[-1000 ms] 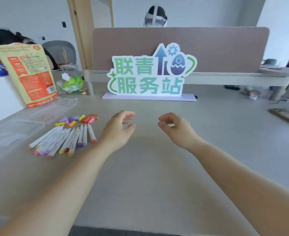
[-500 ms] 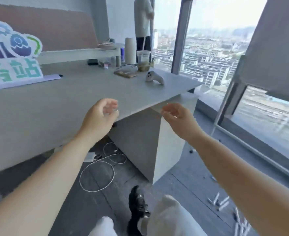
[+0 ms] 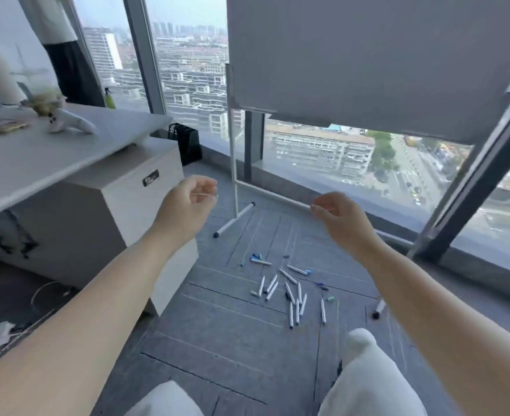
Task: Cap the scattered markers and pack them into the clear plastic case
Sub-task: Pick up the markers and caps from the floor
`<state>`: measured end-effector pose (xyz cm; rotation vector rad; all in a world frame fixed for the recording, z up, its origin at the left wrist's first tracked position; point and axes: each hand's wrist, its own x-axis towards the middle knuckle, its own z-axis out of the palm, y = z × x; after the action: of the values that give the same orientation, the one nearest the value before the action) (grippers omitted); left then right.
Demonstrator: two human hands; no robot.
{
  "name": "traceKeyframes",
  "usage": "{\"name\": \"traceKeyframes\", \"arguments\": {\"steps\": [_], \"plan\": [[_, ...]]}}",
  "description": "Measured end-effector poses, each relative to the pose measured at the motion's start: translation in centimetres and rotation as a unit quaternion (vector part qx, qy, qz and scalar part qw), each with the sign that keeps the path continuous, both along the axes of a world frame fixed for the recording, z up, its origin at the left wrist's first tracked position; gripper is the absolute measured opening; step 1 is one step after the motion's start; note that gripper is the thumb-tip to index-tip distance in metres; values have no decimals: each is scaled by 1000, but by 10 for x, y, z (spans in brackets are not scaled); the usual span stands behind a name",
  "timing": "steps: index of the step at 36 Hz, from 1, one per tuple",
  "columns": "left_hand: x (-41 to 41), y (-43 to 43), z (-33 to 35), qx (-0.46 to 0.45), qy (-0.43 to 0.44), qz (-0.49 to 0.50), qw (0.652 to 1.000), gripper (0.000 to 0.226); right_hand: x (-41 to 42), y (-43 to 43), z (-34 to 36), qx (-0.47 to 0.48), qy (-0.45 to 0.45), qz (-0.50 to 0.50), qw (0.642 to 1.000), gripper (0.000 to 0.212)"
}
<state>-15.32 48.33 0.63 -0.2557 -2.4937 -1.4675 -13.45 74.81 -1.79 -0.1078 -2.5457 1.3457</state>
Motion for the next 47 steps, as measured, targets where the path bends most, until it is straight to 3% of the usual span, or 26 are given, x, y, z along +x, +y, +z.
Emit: {"name": "traceKeyframes", "arguments": {"steps": [8,16,26,36,47], "plan": [[-52,124,-68,-10,-74,-73,995,17,-16,121,-76,19,-91,-76,993,22],[-123,189,-189,-35,-179,-99,978,17,-64,175,-187,6,-178,-107,978,24],[-202,226,-381,-75,-320,-94,940,17,-143,203,-369,-44,-317,-140,937,17],[-232,240,-555,-137,-432,-78,888,20,-196,203,-534,-20,-422,-130,897,24],[-230,254,-657,-254,-470,-70,842,32,-216,204,-638,77,-454,-199,865,36]]}}
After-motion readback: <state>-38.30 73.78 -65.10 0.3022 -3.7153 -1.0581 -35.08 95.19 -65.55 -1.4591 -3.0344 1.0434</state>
